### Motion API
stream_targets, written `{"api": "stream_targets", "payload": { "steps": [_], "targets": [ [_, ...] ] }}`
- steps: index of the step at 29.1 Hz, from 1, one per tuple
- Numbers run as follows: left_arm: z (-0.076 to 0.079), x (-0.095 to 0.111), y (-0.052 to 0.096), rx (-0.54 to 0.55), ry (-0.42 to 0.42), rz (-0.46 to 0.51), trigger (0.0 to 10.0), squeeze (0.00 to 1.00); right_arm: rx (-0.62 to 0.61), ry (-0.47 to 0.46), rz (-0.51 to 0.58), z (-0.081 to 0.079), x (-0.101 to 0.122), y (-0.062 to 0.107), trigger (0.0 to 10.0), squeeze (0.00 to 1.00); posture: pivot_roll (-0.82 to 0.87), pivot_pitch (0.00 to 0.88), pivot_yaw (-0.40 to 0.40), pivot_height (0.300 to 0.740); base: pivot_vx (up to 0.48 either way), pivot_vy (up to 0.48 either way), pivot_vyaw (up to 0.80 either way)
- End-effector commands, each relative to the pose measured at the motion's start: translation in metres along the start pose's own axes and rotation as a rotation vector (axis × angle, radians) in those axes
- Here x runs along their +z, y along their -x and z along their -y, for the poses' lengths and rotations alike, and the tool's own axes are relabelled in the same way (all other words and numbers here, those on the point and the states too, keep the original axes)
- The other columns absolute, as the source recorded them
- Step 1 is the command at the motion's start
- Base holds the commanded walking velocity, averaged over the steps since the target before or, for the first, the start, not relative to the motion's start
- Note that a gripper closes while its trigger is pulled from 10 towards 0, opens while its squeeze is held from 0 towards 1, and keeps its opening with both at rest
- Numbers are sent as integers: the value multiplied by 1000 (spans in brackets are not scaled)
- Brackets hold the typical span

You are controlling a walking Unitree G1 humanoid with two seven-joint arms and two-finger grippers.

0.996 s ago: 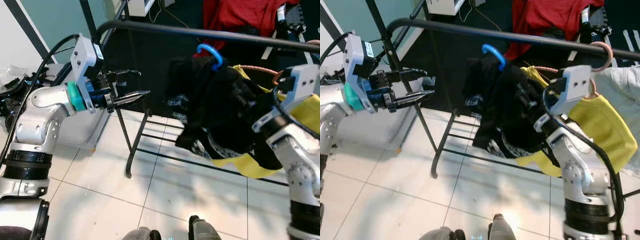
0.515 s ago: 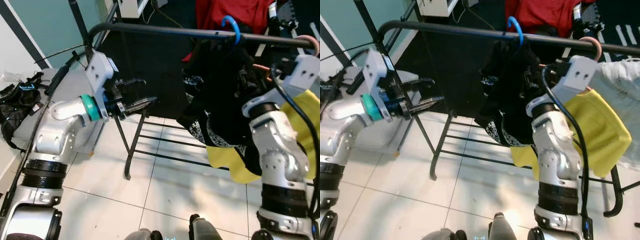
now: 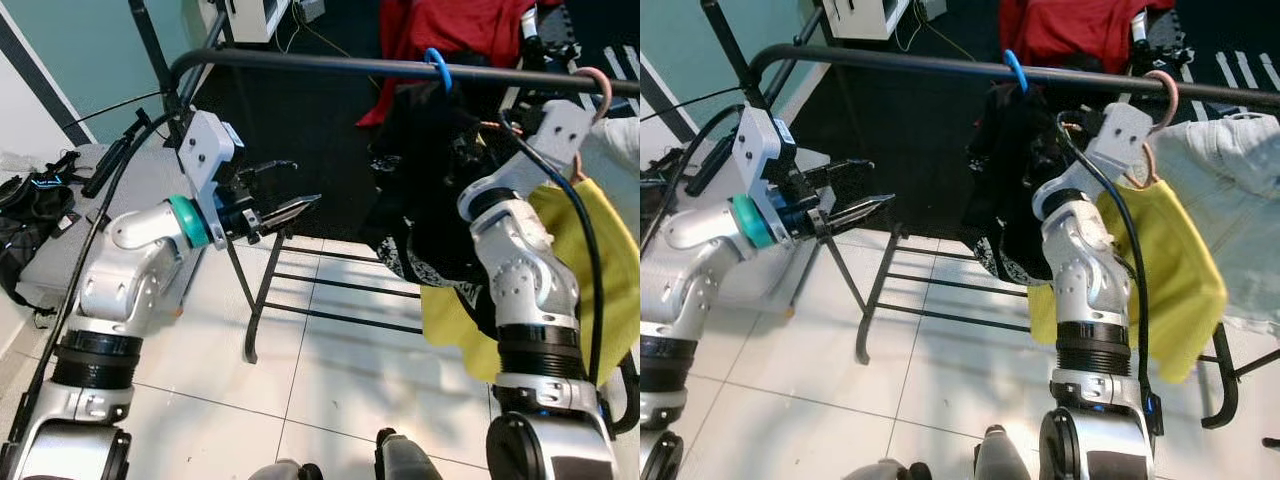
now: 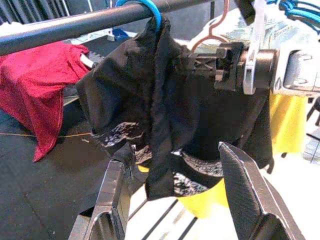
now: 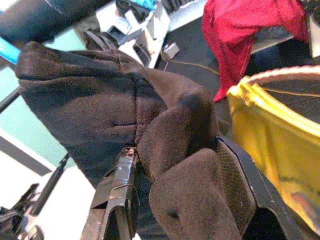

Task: Hang hanger

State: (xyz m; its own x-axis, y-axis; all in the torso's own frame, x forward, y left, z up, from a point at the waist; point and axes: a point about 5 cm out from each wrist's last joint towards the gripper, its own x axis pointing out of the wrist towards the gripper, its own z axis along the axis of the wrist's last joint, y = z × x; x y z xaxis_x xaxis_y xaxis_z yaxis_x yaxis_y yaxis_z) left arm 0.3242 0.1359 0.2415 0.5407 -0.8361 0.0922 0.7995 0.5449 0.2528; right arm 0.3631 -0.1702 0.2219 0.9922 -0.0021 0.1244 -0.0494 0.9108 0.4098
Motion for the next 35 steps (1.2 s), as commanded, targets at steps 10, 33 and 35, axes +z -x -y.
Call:
{"api": "stream_targets", "payload": {
  "steps": [10,33,35],
  "targets": [
    [16,-7,-9,-6,50,13,10000,0,270,495,-129,-20,-42,21,10000,0,-156,84,86,740,0,0,0],
    [41,-57,-37,234,121,-147,10000,0,212,813,73,27,44,128,10000,0,-225,116,130,740,0,0,0],
    [41,-57,-37,234,121,-147,10000,0,212,813,73,27,44,128,10000,0,-225,116,130,740,0,0,0]
  ]
}}
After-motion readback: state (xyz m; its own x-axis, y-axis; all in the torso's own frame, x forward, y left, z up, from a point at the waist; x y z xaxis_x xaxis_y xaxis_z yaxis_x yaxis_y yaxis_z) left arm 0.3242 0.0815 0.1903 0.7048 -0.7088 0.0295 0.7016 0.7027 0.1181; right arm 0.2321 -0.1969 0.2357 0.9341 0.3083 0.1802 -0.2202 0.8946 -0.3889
